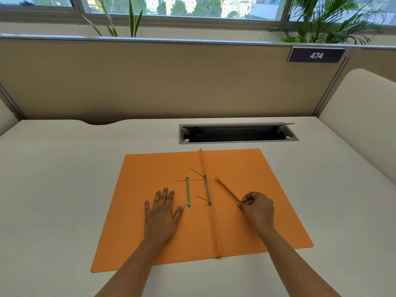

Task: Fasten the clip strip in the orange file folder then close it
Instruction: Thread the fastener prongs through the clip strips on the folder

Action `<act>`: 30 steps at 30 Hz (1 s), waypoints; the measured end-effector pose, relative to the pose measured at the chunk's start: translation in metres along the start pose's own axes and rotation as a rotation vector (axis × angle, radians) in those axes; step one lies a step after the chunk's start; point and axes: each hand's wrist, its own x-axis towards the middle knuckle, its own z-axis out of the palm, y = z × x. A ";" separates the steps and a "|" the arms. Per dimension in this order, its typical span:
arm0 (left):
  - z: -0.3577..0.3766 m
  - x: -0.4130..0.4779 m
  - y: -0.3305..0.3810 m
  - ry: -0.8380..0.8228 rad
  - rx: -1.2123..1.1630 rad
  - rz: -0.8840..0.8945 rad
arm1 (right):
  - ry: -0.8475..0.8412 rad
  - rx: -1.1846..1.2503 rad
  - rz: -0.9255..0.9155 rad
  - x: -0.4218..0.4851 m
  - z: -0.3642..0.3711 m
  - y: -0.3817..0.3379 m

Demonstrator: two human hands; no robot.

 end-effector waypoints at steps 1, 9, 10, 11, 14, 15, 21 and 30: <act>-0.003 0.001 0.002 -0.013 -0.057 -0.012 | 0.006 0.024 0.009 -0.001 -0.001 -0.001; -0.031 0.007 0.027 0.013 -0.929 -0.250 | 0.028 0.238 -0.020 -0.016 0.013 -0.029; -0.033 0.007 0.029 0.007 -1.027 -0.281 | 0.025 0.254 -0.041 -0.019 0.015 -0.034; -0.034 0.007 0.030 -0.004 -1.130 -0.306 | 0.015 0.264 -0.065 -0.021 0.017 -0.040; -0.036 0.009 0.038 -0.044 -1.358 -0.357 | -0.030 0.262 -0.156 -0.029 0.023 -0.054; -0.037 0.010 0.042 -0.058 -1.396 -0.372 | -0.040 0.251 -0.184 -0.031 0.026 -0.059; -0.045 0.014 0.052 -0.079 -1.506 -0.358 | -0.024 0.138 -0.353 -0.052 0.044 -0.074; -0.039 0.018 0.044 -0.102 -1.595 -0.388 | -0.047 0.082 -0.493 -0.062 0.056 -0.074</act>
